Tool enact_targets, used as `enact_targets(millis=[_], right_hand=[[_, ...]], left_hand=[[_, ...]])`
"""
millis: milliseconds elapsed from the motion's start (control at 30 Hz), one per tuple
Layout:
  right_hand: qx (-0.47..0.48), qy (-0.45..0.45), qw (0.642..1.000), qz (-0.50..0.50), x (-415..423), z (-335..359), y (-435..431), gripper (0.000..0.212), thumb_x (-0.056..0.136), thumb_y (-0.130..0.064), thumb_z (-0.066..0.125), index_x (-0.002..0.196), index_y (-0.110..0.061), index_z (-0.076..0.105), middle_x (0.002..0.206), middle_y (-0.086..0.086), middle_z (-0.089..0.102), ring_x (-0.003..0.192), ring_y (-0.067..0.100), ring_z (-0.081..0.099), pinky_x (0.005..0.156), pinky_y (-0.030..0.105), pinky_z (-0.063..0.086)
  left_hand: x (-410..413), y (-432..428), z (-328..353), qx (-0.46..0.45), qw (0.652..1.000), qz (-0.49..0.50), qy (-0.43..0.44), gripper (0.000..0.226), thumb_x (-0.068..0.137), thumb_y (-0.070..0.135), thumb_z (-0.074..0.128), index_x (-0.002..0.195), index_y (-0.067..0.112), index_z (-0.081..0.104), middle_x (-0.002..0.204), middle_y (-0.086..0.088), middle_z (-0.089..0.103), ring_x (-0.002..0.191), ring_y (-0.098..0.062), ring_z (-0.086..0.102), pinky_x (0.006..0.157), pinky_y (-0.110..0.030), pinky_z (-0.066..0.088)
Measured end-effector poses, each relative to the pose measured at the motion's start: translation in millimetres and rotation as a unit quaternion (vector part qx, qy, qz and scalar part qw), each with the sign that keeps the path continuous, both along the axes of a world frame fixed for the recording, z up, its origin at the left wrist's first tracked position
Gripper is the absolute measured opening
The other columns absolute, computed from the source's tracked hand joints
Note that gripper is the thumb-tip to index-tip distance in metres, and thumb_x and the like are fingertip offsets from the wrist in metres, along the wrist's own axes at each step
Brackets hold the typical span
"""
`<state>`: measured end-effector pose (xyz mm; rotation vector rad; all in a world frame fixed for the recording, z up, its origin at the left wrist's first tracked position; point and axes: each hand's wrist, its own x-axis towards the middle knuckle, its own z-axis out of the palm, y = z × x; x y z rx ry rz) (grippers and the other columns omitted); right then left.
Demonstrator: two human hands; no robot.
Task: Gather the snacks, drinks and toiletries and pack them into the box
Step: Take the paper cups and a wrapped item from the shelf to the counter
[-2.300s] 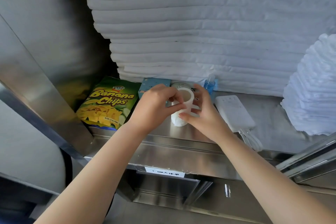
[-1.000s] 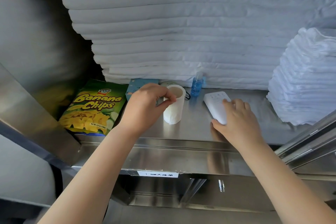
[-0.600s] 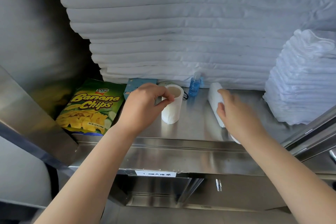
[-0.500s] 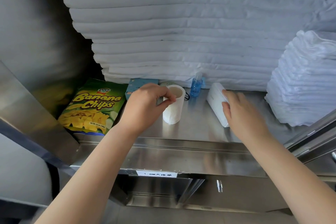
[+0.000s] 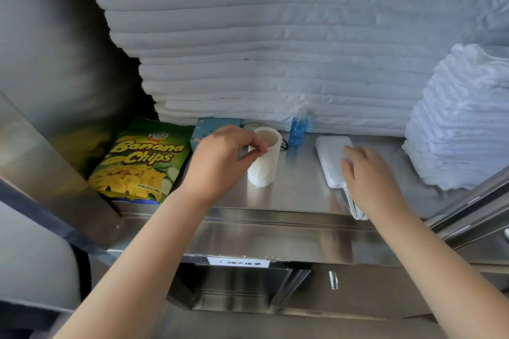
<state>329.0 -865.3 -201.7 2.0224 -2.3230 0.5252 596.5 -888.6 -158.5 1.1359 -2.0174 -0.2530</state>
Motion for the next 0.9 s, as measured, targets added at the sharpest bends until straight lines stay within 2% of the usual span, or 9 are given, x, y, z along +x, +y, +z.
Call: enact_targets(millis=[167,233,300,367,500,633,733,833,900], right_hand=[[-0.008,-0.027,1.000,-0.005,4,1,0,0.035,0.098,-0.019,0.040,0.130,-0.015,0.054,0.120,0.016,0.053,0.113,0.033,0.046,0.083,0.038,0.041],[0.020,0.016,1.000,-0.018,6,3,1,0.041,0.098,-0.035,0.041,0.134,-0.018,0.050,0.125,0.012,0.053,0.116,0.031,0.044,0.084,0.037,0.041],[0.052,0.079,0.995,-0.025,9,7,0,0.058,0.092,-0.057,0.041,0.133,-0.017,0.048,0.126,0.009,0.052,0.116,0.029,0.043,0.086,0.036,0.039],[0.060,0.108,0.992,-0.021,15,8,0,0.064,0.087,-0.062,0.045,0.129,-0.014,0.048,0.124,0.008,0.052,0.114,0.029,0.042,0.086,0.036,0.039],[0.071,0.114,0.991,0.010,13,8,-3,0.051,0.093,-0.037,0.047,0.136,-0.011,0.039,0.136,0.008,0.044,0.120,0.028,0.039,0.092,0.036,0.039],[0.083,0.093,0.991,0.051,0,12,-10,0.058,0.090,-0.004,0.049,0.145,-0.015,0.034,0.147,0.003,0.036,0.130,0.026,0.033,0.100,0.036,0.036],[0.024,0.057,0.997,0.046,-6,9,-16,0.073,0.076,0.018,0.045,0.139,-0.019,0.047,0.132,0.007,0.047,0.118,0.026,0.040,0.091,0.036,0.041],[-0.033,-0.009,0.999,0.042,-11,4,-21,0.072,0.072,0.024,0.044,0.128,-0.019,0.060,0.115,0.007,0.052,0.111,0.026,0.044,0.081,0.039,0.046],[-0.047,-0.013,0.998,0.039,-12,0,-24,0.070,0.072,0.023,0.045,0.124,-0.020,0.063,0.112,0.006,0.054,0.109,0.025,0.045,0.075,0.037,0.047]], left_hand=[[0,1,0,-0.005,1.000,0.002,-0.005,0.003,0.080,0.022,0.073,0.082,0.023,0.072,0.082,0.008,0.067,0.080,-0.009,0.057,0.067,-0.028,0.046],[0,1,0,-0.006,1.000,0.000,-0.004,0.003,0.079,0.021,0.073,0.082,0.023,0.072,0.082,0.008,0.067,0.080,-0.010,0.058,0.067,-0.029,0.047],[-1,2,1,-0.006,1.000,-0.002,-0.003,0.003,0.079,0.021,0.073,0.082,0.023,0.072,0.082,0.007,0.067,0.080,-0.010,0.058,0.067,-0.029,0.047],[0,2,0,-0.010,1.000,0.000,-0.004,0.004,0.079,0.021,0.073,0.082,0.023,0.072,0.082,0.008,0.067,0.080,-0.009,0.058,0.067,-0.027,0.046],[0,2,0,-0.012,1.000,-0.001,0.001,0.004,0.079,0.021,0.073,0.082,0.024,0.072,0.082,0.009,0.067,0.080,-0.008,0.057,0.067,-0.024,0.045],[0,2,1,-0.020,1.000,-0.004,-0.002,0.004,0.079,0.020,0.073,0.082,0.023,0.072,0.082,0.009,0.068,0.081,-0.009,0.059,0.067,-0.026,0.046],[0,1,0,-0.026,1.000,-0.004,-0.003,0.004,0.079,0.020,0.074,0.081,0.023,0.072,0.082,0.009,0.068,0.081,-0.010,0.060,0.067,-0.029,0.048],[0,1,-1,-0.040,0.999,-0.011,-0.004,0.005,0.079,0.017,0.074,0.081,0.021,0.072,0.083,0.007,0.069,0.082,-0.011,0.062,0.067,-0.027,0.048],[0,1,-1,-0.047,0.999,-0.012,0.001,0.007,0.078,0.013,0.073,0.078,0.019,0.071,0.082,0.007,0.069,0.084,-0.013,0.063,0.068,-0.024,0.046]])
